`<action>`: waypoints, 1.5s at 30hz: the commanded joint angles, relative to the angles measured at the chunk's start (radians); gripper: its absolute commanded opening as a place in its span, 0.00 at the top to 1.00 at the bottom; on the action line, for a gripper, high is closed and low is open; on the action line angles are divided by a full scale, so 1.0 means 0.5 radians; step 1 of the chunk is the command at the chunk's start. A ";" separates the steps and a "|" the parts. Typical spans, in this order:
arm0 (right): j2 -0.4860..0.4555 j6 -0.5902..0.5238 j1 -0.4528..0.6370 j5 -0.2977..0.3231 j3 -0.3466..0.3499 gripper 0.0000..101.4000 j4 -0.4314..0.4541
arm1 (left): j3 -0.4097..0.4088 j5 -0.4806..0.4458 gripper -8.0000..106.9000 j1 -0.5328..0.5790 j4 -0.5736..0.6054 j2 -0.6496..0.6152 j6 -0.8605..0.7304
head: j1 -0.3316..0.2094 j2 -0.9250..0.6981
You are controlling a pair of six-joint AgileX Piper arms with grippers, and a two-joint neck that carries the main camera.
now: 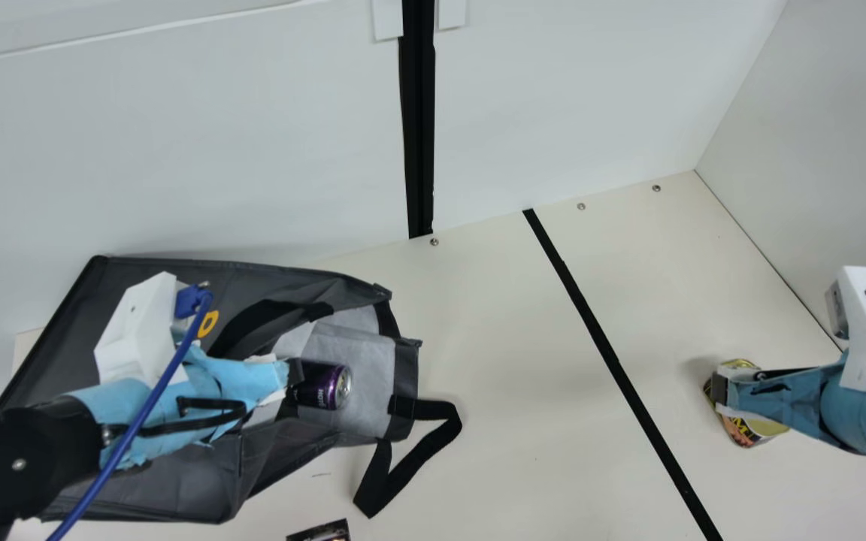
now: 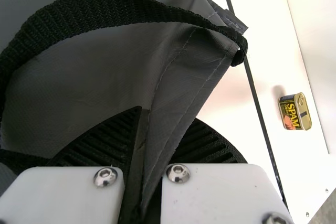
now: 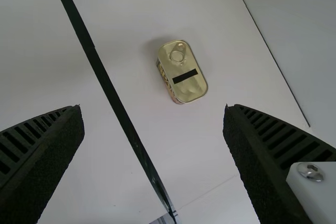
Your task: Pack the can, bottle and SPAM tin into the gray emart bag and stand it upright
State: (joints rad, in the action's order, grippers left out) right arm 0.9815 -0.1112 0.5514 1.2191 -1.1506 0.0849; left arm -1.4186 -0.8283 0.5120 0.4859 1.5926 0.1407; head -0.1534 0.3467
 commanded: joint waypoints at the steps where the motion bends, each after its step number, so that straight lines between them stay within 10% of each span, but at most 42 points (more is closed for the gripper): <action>1: 0.018 -0.071 0.020 0.002 -0.001 0.06 -0.003 | 0.000 0.000 1.00 0.000 0.000 0.000 0.000 | -0.042 0.005; 26: 0.565 -1.326 0.837 0.002 -0.170 0.06 -0.492 | 0.000 0.000 1.00 0.000 0.000 0.000 0.000 | -0.042 0.005; 45: 0.991 -1.901 1.071 0.002 -0.239 0.06 -0.802 | 0.000 0.000 1.00 0.000 0.000 0.000 0.000 | -0.042 0.005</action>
State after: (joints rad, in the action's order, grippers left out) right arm 1.4701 -1.0462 1.0848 1.2164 -1.2725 -0.3098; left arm -1.4186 -0.8283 0.5120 0.4859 1.5926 0.1407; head -0.1519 0.3467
